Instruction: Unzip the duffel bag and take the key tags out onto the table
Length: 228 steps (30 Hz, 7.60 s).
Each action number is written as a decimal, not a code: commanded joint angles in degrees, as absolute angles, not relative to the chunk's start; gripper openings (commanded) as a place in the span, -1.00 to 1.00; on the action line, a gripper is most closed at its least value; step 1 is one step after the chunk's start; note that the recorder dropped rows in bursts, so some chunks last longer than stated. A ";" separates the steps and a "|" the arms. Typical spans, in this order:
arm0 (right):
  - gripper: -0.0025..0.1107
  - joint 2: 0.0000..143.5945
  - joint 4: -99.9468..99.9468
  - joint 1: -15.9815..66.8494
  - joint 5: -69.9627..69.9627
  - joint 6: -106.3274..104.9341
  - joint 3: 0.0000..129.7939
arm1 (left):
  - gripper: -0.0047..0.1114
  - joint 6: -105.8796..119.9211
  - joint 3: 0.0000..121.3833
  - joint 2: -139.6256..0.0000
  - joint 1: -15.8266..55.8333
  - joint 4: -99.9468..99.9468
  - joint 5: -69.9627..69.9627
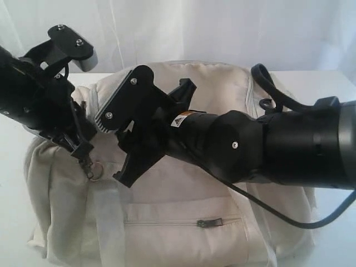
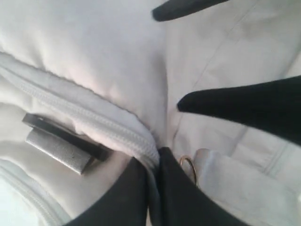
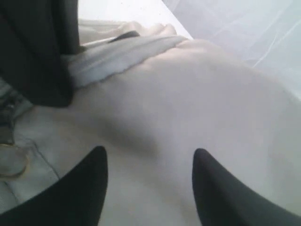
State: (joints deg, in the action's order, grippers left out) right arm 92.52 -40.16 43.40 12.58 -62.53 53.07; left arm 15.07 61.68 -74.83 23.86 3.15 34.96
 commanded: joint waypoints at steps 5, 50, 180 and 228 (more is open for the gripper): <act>-0.14 92.68 -40.44 43.54 13.42 -61.30 53.37 | 0.50 7.14 62.87 -73.34 24.11 -5.35 36.70; 0.03 96.73 -41.95 46.23 1.82 -52.22 56.12 | 0.53 7.81 50.71 -63.64 24.11 1.30 36.69; -0.22 107.45 -43.07 47.55 3.82 -46.26 62.83 | 0.53 -1.66 50.71 -63.64 24.11 -9.13 38.53; -0.96 96.15 -38.69 47.09 24.52 -49.24 66.03 | -0.92 -2.90 43.28 -65.29 24.11 -3.05 29.53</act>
